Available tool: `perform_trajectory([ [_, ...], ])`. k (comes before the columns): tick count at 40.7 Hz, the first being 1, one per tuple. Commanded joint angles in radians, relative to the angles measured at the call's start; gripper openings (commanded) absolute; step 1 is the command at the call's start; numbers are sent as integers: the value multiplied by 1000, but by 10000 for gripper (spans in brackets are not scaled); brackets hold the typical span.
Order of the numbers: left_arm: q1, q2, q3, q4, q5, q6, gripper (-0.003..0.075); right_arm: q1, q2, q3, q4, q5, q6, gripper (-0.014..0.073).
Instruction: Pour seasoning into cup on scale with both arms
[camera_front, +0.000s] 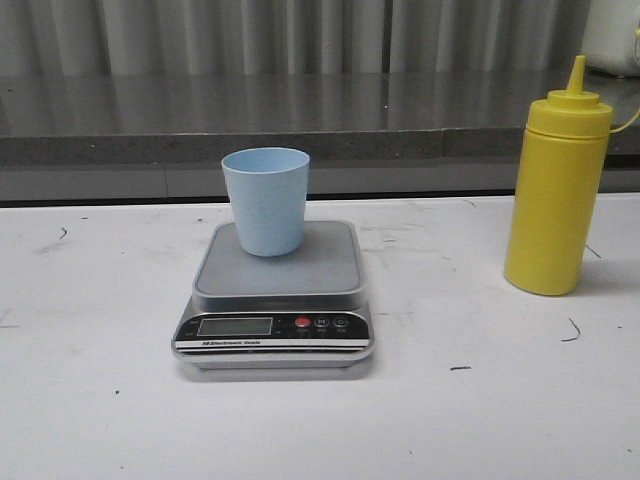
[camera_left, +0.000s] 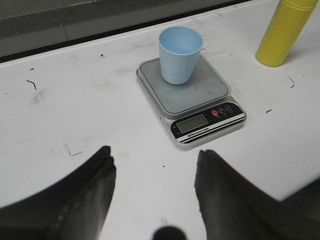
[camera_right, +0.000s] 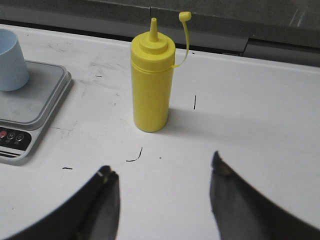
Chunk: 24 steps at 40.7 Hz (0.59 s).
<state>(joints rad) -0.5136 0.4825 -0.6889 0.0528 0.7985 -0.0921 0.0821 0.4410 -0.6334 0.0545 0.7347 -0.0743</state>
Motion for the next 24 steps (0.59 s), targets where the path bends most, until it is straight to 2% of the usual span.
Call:
perform_trajectory([
  [1, -7, 5, -27, -1, -73, -7, 365, 0, 3, -31, -8, -66, -12, 200],
  [6, -7, 5, -27, -1, -105, -7, 365, 0, 3, -31, -8, -66, -12, 25],
  [13, -7, 5, -27, -1, -107, -7, 365, 0, 3, -31, -8, -65, -12, -125],
  [24, -7, 5, -27, -12, -128, -7, 365, 0, 3, -31, -9, -61, -11, -121],
])
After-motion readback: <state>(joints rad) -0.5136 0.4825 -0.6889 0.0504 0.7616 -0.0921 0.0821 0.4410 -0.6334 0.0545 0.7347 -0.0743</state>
